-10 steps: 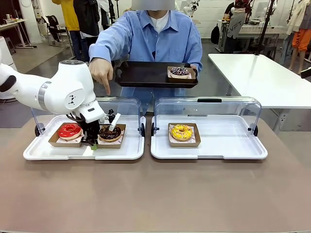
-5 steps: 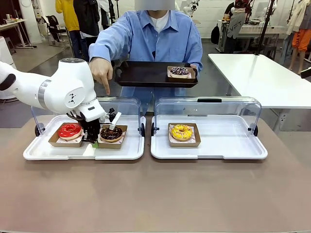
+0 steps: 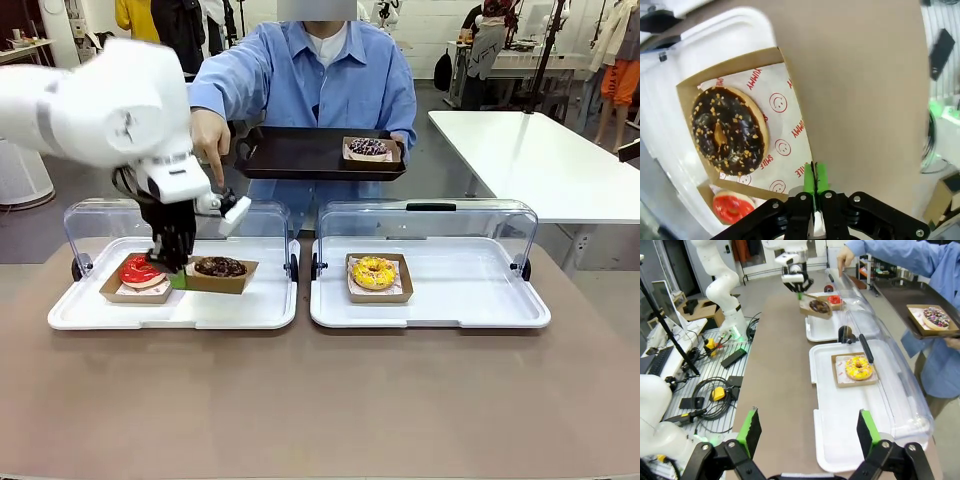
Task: Provide the desired donut to the person.
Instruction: Pick up and lift the Paper togo box containing the Donut pointed at by the person, then place the picked Paper togo box onto the Handle tray extended by the person.
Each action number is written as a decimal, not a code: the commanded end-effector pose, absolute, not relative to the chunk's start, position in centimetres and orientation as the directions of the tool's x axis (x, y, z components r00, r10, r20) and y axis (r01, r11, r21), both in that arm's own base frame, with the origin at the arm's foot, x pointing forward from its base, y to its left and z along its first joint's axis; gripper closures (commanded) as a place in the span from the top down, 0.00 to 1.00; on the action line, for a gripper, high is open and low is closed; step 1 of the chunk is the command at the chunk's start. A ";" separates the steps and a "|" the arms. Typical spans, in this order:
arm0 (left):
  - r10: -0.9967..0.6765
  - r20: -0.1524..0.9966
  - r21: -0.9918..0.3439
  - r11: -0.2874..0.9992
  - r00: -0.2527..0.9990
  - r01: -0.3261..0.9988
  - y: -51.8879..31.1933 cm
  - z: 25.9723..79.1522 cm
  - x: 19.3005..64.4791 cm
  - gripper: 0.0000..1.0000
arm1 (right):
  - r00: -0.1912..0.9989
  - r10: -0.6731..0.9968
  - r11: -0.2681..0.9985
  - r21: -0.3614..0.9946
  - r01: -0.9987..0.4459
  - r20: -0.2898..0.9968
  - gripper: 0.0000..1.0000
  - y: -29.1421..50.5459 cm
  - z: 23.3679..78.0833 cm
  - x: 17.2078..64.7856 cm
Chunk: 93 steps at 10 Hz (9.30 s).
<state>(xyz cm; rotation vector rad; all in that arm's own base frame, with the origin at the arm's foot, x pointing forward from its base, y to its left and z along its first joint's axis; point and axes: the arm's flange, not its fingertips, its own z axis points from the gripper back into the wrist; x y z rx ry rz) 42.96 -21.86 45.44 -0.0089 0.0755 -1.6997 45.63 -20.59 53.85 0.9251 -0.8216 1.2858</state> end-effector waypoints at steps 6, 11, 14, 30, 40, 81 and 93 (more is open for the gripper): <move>-0.998 -0.011 -0.024 -0.064 -0.064 0.998 -24.8 60.1 38.9 0.00 | 0.111 0.408 0.038 0.104 -0.994 0.906 1.00 -20.7 54.0 45.8; -0.997 0.004 0.005 -0.083 -0.083 0.997 -24.8 61.5 39.2 0.00 | 0.111 0.408 0.038 0.104 -0.994 0.906 1.00 -20.7 54.0 45.8; -0.997 0.004 0.005 -0.083 -0.083 0.997 -24.8 61.5 39.2 0.00 | 0.111 0.408 0.038 0.104 -0.994 0.906 1.00 -20.7 54.0 45.8; -0.991 0.122 0.125 -0.039 -0.054 0.991 -28.9 66.8 50.1 0.01 | 0.111 0.408 0.038 0.104 -0.994 0.906 1.00 -20.7 54.0 45.8; -0.991 -0.016 -0.042 -0.133 -0.134 0.990 -28.0 58.7 60.0 0.01 | 0.111 0.408 0.038 0.104 -0.994 0.906 1.00 -20.7 54.0 45.8; -0.388 0.922 0.009 -0.007 -0.011 1.000 8.1 59.0 49.5 1.00 | 0.111 0.408 0.038 0.104 -0.994 0.906 1.00 -20.7 54.0 45.8; -0.314 0.947 -0.007 0.196 0.070 0.981 19.5 51.2 43.9 1.00 | 0.111 0.408 0.038 0.104 -0.994 0.906 1.00 -20.7 54.0 45.8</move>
